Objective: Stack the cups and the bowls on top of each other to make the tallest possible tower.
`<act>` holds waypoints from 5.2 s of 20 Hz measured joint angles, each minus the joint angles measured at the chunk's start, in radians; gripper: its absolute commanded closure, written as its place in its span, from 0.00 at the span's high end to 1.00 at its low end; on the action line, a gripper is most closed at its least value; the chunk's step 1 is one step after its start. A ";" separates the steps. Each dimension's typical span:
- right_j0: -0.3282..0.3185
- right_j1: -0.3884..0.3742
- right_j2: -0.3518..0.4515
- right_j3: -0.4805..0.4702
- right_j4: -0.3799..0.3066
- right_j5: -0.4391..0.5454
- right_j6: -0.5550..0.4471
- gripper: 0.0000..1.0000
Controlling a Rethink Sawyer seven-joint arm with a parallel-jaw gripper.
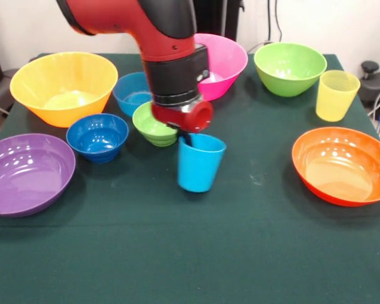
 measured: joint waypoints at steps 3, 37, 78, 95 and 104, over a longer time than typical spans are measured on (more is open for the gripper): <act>-0.009 0.008 0.052 0.000 0.004 0.067 0.000 0.00; -0.047 0.157 0.149 -0.293 0.003 0.640 0.000 0.00; 0.230 0.098 -0.183 -0.490 -0.093 0.762 0.000 0.00; 0.210 0.142 -0.185 -0.567 -0.086 0.752 0.000 0.00; 0.200 0.144 -0.172 -0.577 -0.063 0.747 0.000 0.00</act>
